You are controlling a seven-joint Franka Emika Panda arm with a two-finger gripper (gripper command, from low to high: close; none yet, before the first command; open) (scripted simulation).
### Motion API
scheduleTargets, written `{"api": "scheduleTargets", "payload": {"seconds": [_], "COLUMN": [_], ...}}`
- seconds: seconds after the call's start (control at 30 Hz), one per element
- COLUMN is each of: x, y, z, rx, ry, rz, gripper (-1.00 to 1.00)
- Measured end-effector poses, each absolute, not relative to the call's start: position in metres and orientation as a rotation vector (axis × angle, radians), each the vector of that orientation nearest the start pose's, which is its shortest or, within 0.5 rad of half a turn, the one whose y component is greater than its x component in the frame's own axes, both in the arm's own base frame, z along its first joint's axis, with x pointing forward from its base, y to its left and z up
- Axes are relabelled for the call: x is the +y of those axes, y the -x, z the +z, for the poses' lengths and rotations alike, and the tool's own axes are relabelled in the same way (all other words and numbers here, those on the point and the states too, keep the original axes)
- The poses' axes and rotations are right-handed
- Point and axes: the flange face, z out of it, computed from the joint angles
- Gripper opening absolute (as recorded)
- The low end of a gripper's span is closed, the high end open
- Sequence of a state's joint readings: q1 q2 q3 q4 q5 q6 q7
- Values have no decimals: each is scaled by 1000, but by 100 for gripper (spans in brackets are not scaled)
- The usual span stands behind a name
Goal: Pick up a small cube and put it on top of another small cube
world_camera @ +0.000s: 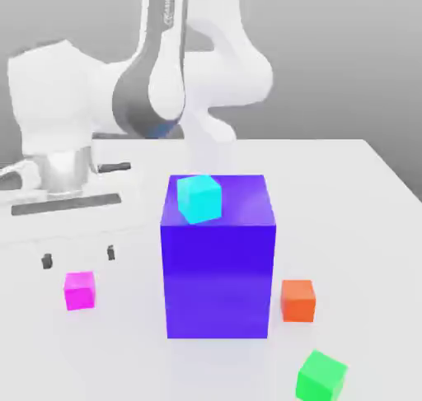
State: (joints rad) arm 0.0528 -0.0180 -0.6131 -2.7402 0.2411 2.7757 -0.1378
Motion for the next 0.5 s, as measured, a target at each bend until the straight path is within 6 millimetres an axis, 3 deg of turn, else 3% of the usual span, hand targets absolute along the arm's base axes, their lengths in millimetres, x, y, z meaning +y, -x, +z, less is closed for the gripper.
{"api": "scheduleTargets", "payload": {"seconds": [0.07, 0.13, 0.5], "x": [-234, -239, -243], "y": [-305, -292, -291], "z": [206, 194, 149], "rx": [973, 958, 941], "ry": [2952, 2987, 3013], "rz": [-53, -18, -16], "gripper": [0, 0, 0]}}
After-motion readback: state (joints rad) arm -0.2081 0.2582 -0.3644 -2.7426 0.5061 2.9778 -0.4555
